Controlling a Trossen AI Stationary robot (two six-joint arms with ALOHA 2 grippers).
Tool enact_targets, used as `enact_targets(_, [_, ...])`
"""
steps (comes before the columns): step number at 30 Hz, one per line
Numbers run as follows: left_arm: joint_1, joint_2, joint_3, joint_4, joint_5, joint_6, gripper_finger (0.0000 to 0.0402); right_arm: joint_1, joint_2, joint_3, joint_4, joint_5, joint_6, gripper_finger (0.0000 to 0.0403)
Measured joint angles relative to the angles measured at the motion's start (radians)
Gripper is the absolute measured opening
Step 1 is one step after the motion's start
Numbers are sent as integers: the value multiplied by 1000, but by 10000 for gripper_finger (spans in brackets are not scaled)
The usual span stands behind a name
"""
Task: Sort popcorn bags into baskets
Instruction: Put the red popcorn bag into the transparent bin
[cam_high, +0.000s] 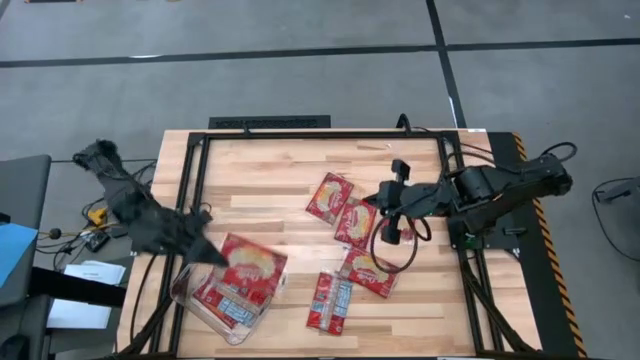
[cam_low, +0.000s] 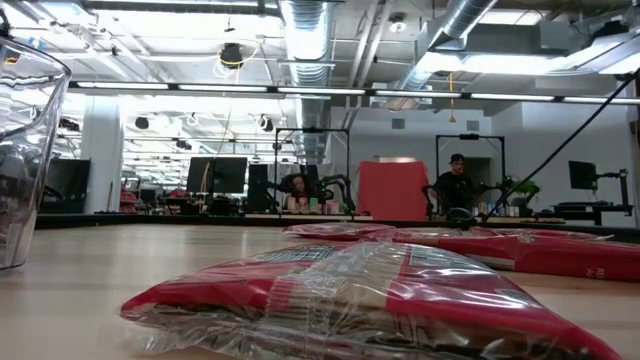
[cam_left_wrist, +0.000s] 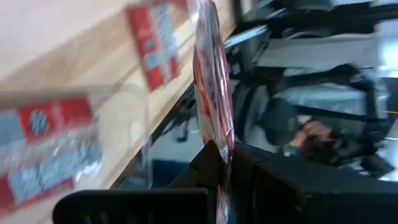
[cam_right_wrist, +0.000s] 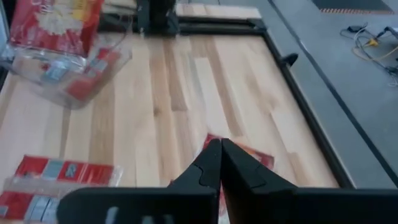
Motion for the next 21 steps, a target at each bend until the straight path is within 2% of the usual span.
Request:
enact_targets(4, [-145, 92, 0, -4, -50, -89, 0, 22, 0, -11, -1, 0, 14, 17])
enact_targets(9, [-261, 168, 0, -38, -116, -169, 0, 36, 0, -12, 7, 0, 15, 19])
enact_targets(17, [-442, 167, 0, -216, -144, -430, 0, 33, 0, -12, 7, 3, 22, 32])
enact_targets(21, [-472, 162, -4, -260, -149, -437, 0, 33, 0, -12, 7, 3, 25, 21])
